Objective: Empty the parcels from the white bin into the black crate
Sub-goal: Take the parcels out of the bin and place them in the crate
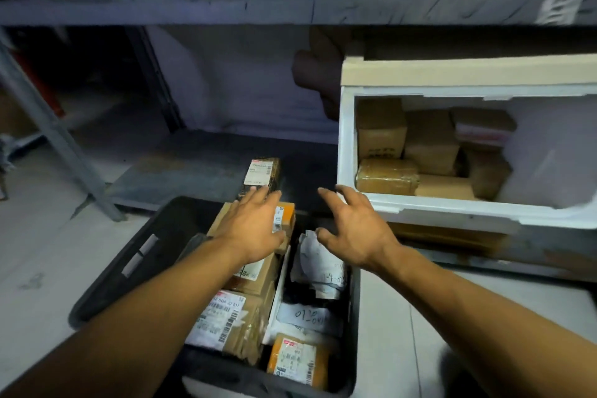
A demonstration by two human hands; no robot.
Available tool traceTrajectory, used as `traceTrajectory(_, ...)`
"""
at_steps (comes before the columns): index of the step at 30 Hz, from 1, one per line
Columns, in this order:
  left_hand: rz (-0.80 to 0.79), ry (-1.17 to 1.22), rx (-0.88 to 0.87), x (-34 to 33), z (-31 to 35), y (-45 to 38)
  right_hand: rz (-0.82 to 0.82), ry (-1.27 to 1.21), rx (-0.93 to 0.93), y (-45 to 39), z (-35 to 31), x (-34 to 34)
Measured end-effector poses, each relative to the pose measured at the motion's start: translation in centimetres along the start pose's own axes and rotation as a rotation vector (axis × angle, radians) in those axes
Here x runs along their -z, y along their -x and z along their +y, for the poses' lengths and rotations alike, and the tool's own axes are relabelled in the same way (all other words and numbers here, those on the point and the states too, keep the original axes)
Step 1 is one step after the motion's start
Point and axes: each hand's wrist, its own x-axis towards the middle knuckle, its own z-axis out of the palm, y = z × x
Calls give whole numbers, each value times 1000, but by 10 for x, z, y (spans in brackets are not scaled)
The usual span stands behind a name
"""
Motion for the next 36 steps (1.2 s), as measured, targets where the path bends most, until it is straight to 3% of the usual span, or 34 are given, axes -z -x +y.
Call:
traceTrajectory(20, 74, 164, -238, 17, 161, -14, 86, 34, -202, 59, 109, 76)
traceTrajectory(26, 68, 258, -192, 8, 186, -58, 62, -50, -287, 31, 142, 74)
traceTrajectory(36, -38, 379, 45, -16, 203, -149, 73, -268, -390, -40, 180, 60)
